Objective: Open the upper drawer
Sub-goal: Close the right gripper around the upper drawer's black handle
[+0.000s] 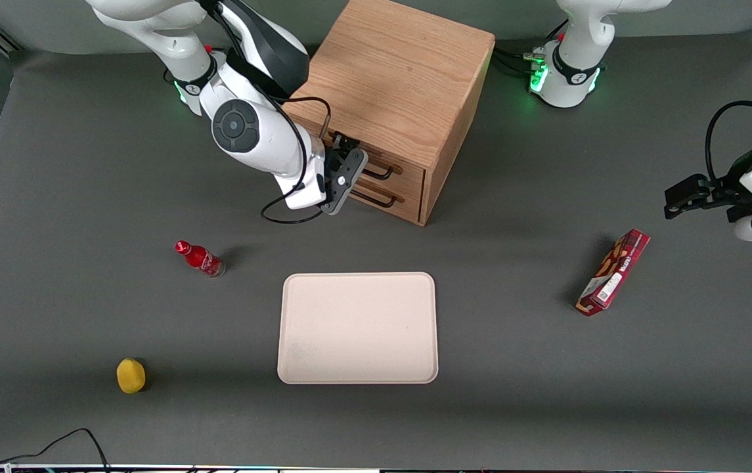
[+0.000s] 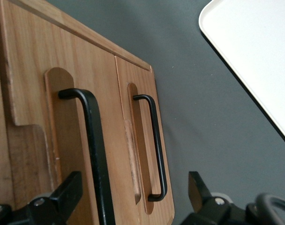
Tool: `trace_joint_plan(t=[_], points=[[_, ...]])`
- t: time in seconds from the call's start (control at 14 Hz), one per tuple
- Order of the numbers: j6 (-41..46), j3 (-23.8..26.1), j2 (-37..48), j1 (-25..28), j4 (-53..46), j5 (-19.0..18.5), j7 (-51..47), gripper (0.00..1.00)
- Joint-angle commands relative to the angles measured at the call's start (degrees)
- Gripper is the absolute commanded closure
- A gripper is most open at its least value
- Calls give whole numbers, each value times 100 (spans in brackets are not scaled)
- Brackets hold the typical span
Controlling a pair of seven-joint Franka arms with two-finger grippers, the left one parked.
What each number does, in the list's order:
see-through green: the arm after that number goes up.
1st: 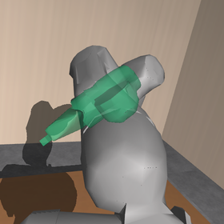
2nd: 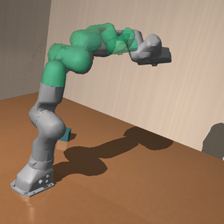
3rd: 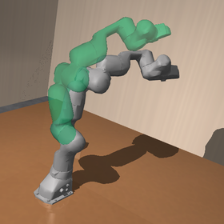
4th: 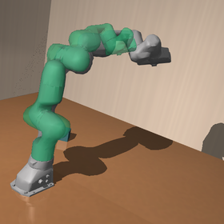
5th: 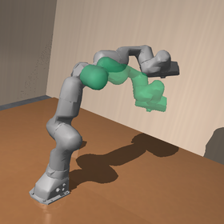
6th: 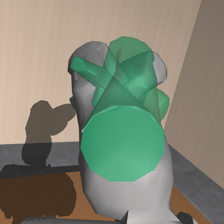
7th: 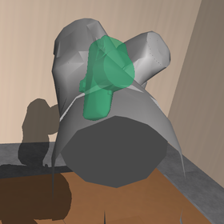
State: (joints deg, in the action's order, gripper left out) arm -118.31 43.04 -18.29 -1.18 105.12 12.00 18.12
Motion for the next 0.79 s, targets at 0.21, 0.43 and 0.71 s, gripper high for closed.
trace_joint_plan(t=[0.21, 0.43, 0.71], points=[[-412, -32, 133, 118, 324, -83, 87, 0], [-421, -41, 80, 92, 290, -163, 87, 0], [-412, -111, -25, 30, 105, -373, 95, 0]])
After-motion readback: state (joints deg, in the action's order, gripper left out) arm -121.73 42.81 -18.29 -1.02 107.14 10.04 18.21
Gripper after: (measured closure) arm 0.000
